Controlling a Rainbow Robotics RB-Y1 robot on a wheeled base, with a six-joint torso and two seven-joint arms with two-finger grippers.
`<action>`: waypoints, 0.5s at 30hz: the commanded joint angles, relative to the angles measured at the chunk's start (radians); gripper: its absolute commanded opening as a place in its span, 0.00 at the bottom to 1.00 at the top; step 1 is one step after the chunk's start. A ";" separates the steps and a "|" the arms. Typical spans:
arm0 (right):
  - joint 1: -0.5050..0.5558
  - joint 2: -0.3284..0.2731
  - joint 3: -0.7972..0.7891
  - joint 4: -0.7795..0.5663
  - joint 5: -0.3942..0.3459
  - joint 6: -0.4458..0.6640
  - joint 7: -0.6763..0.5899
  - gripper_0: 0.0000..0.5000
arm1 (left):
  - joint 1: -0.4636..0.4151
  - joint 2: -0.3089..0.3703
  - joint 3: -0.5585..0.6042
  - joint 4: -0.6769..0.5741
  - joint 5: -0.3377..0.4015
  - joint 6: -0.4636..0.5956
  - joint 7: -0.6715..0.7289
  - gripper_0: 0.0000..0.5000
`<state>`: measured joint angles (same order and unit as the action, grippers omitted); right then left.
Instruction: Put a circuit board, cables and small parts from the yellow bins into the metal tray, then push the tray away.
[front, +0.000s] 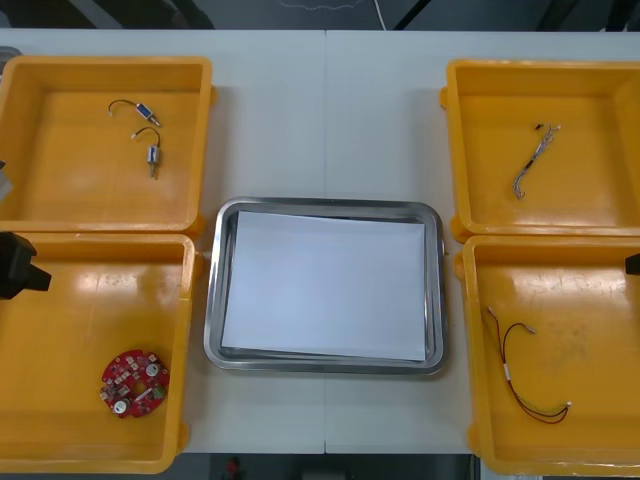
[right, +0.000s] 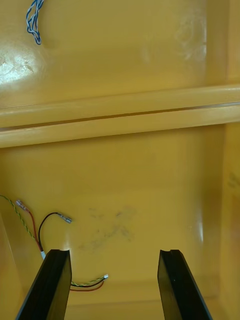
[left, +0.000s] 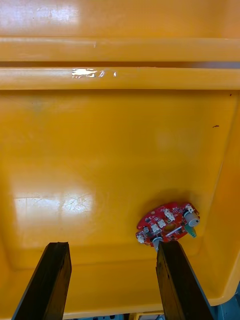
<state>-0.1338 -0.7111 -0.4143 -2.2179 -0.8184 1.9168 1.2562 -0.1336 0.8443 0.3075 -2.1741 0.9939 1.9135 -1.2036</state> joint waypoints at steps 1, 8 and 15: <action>0.008 -0.028 -0.028 -0.028 -0.005 0.003 0.048 1.00 | 0.019 0.045 0.035 -0.035 -0.066 0.006 -0.056 1.00; 0.008 -0.028 -0.028 -0.028 -0.005 0.003 0.048 1.00 | 0.019 0.045 0.035 -0.035 -0.066 0.006 -0.056 1.00; 0.008 -0.028 -0.028 -0.028 -0.005 0.003 0.048 1.00 | 0.019 0.045 0.035 -0.035 -0.066 0.006 -0.056 1.00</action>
<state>-0.1338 -0.7111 -0.4143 -2.2179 -0.8184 1.9168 1.2562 -0.1335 0.8444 0.3078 -2.1791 0.9303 1.9135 -1.2036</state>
